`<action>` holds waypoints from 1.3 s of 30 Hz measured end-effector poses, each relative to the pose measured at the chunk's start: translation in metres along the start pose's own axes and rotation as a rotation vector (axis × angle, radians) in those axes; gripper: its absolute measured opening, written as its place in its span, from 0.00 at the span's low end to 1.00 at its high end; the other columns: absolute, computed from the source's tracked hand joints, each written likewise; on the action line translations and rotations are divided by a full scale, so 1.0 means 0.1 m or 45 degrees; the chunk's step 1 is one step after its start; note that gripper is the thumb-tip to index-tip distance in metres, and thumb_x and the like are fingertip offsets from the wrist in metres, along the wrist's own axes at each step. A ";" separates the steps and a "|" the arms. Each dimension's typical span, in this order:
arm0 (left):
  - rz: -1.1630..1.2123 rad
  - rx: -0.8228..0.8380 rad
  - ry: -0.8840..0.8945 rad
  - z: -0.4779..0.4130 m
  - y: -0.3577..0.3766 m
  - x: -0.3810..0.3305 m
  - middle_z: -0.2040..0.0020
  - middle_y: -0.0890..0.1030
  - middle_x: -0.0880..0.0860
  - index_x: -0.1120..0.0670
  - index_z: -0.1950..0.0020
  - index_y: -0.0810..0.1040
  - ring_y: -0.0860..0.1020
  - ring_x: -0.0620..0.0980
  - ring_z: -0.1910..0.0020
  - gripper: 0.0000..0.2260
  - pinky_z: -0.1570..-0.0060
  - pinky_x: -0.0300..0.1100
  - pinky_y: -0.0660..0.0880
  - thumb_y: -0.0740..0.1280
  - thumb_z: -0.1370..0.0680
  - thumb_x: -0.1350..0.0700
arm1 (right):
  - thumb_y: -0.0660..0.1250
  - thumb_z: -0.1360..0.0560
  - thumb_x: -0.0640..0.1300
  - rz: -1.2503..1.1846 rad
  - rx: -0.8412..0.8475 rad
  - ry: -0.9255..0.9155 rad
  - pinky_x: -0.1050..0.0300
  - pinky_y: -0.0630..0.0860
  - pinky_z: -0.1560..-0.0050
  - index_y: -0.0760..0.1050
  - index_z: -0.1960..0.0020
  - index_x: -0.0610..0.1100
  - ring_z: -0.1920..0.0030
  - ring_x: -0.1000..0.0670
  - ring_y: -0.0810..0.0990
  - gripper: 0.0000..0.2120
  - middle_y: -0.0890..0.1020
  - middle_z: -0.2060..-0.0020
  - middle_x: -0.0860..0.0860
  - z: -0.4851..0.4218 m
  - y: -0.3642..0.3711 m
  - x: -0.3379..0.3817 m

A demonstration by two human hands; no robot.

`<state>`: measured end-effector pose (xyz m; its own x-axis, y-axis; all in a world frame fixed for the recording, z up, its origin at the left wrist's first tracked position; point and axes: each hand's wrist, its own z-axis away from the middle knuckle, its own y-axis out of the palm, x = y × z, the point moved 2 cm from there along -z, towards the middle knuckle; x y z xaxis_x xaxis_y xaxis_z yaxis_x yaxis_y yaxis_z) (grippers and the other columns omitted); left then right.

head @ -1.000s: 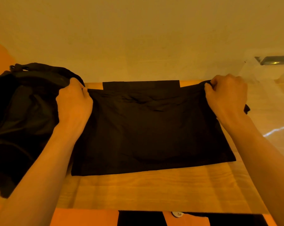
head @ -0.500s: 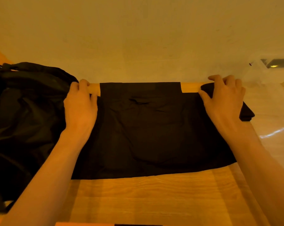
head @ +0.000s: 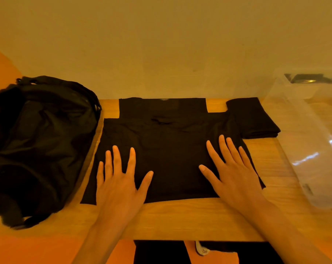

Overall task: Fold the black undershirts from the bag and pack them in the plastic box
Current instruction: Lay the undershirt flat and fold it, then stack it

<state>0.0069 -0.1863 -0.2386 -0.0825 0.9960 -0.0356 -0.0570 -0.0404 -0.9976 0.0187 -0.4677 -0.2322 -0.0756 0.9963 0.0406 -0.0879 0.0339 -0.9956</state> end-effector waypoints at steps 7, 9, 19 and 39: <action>0.005 0.045 -0.041 0.52 0.03 0.09 0.18 0.50 0.59 0.44 0.18 0.52 0.48 0.58 0.18 0.40 0.21 0.57 0.51 0.35 0.24 0.25 | 0.28 0.25 0.75 -0.030 0.053 -0.028 0.43 0.46 0.20 0.39 0.19 0.58 0.19 0.47 0.37 0.39 0.43 0.19 0.49 0.49 0.04 0.04; 0.020 0.047 -0.033 0.66 0.03 0.13 0.18 0.50 0.58 0.44 0.18 0.52 0.47 0.58 0.19 0.40 0.21 0.56 0.50 0.34 0.25 0.25 | 0.29 0.25 0.75 -0.035 0.050 -0.034 0.42 0.46 0.20 0.39 0.19 0.58 0.19 0.46 0.38 0.39 0.43 0.19 0.48 0.62 0.06 0.08; 0.295 -0.204 0.124 0.39 -0.43 0.23 0.20 0.60 0.59 0.53 0.23 0.69 0.59 0.60 0.21 0.29 0.27 0.58 0.64 0.56 0.18 0.36 | 0.38 0.22 0.70 -0.183 -0.073 0.018 0.47 0.51 0.22 0.48 0.18 0.57 0.19 0.46 0.51 0.35 0.55 0.19 0.47 0.43 -0.35 0.24; -0.297 -0.031 0.421 -0.86 -0.56 0.70 0.47 0.75 0.56 0.58 0.40 0.77 0.76 0.57 0.50 0.10 0.52 0.48 0.72 0.66 0.21 0.64 | 0.67 0.20 0.44 0.044 -0.008 -0.117 0.51 0.75 0.41 0.78 0.36 0.46 0.40 0.45 0.75 0.13 0.78 0.43 0.47 -0.63 -0.62 -0.50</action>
<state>0.0904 -0.1074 -0.1900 0.2548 0.9504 0.1785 -0.0121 0.1878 -0.9821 0.0902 -0.5150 -0.1775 -0.1694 0.9855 0.0137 -0.0775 0.0005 -0.9970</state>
